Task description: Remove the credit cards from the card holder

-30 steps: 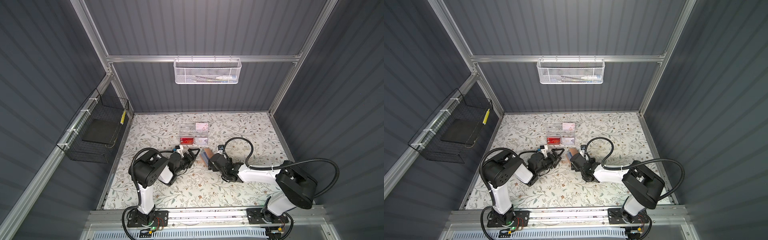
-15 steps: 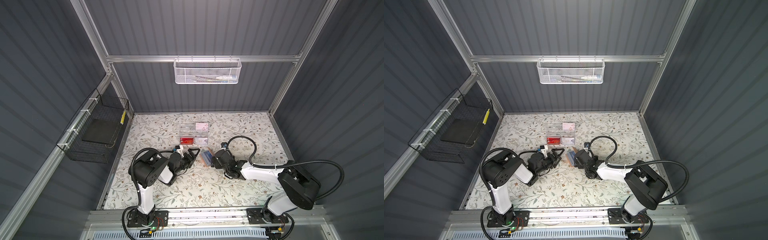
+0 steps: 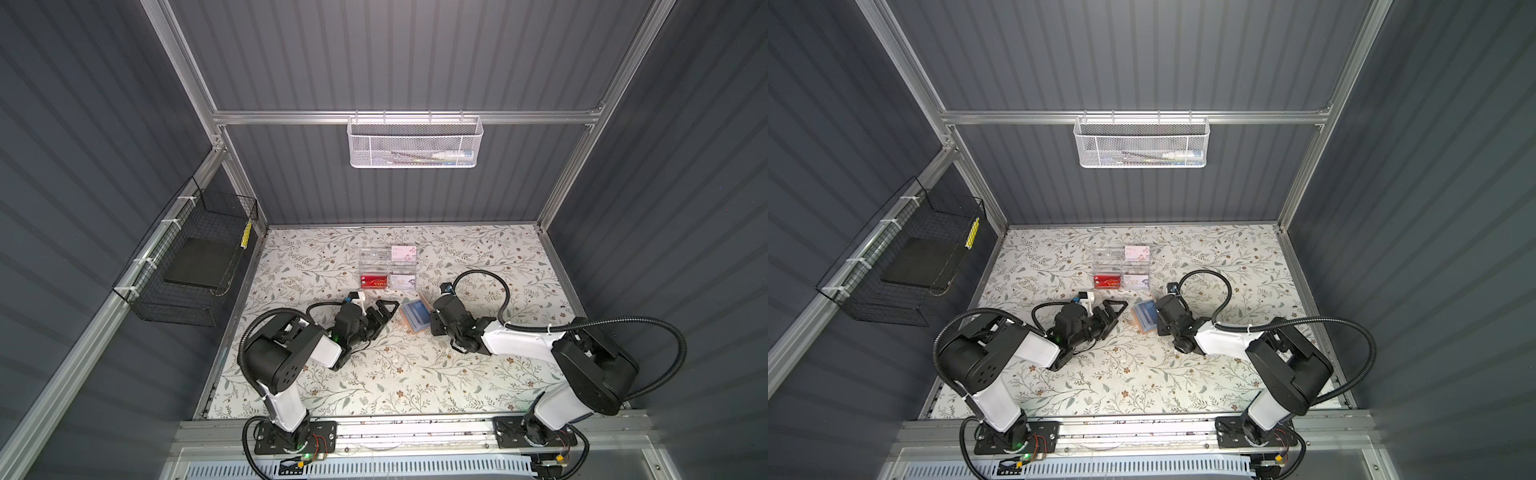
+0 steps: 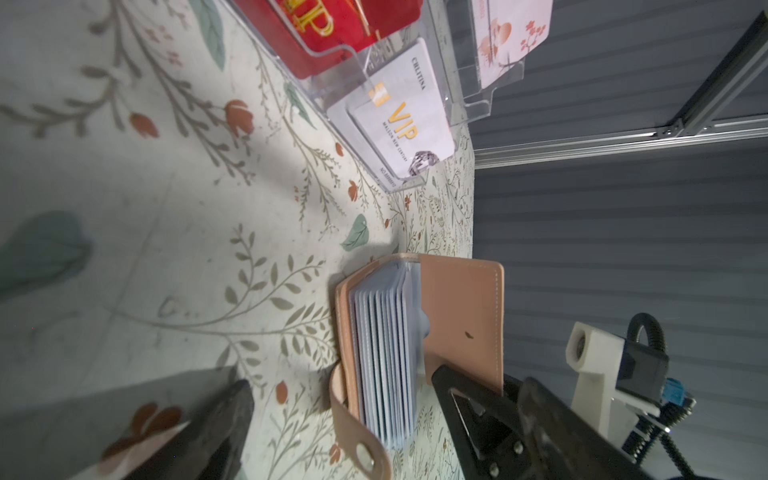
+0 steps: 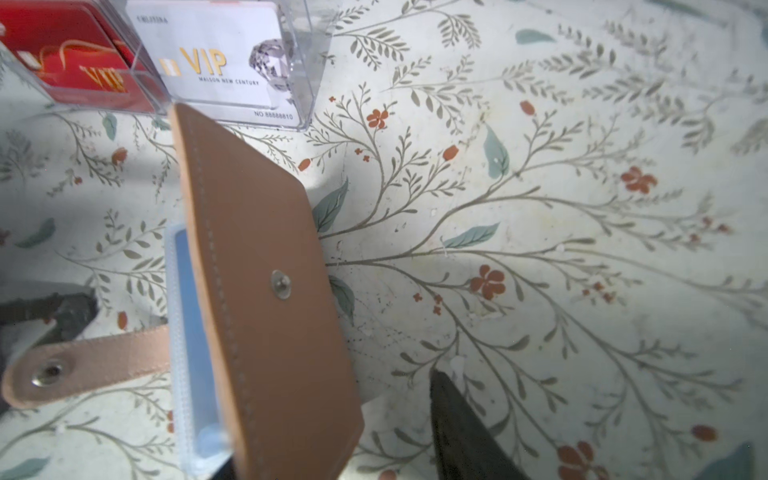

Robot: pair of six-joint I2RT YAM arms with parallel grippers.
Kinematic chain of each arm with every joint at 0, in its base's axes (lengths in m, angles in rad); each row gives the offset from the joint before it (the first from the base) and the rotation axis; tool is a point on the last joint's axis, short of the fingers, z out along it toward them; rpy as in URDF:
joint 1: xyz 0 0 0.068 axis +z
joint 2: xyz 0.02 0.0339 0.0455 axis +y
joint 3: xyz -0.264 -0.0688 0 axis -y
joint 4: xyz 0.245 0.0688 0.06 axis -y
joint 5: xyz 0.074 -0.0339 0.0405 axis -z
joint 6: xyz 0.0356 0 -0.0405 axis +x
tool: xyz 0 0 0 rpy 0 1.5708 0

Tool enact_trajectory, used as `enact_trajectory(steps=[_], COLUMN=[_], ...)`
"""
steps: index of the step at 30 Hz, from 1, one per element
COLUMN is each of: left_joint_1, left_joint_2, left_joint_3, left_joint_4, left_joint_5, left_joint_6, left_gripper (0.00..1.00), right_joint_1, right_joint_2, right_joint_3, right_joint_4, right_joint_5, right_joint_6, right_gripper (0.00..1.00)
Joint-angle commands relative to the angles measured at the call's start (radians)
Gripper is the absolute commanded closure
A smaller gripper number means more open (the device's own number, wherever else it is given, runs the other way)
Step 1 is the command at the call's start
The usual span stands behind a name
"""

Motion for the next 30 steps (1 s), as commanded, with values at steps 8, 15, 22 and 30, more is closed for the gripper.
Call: enact_trajectory(steps=[8,15,22,30], left_joint_1=[-0.057,-0.129,-0.18,-0.199], left_joint_2=[-0.284,-0.166,-0.002,0.062], left_joint_3=[0.106,0.177,0.294,0.391], left_joint_4=[-0.406,-0.292,-0.183,-0.196], left_joint_5=[-0.026,-0.005,0.004,-0.002], left_joint_6=[0.084,0.006,-0.073,-0.1], left_gripper=[0.0,0.0,0.0,0.0], right_joint_1=[-0.006,-0.004,-0.004,-0.004], right_joint_2=[-0.034,-0.075,-0.104,-0.152], right_joint_3=[-0.063,-0.161,-0.228,-0.242], right_joint_4=[0.061,0.128,0.201,0.204], right_joint_5=[-0.049,-0.097,-0.138,-0.137], right_joint_6=[0.047,0.148,0.149,0.127], right_gripper=[0.94,1.0,1.0,1.0])
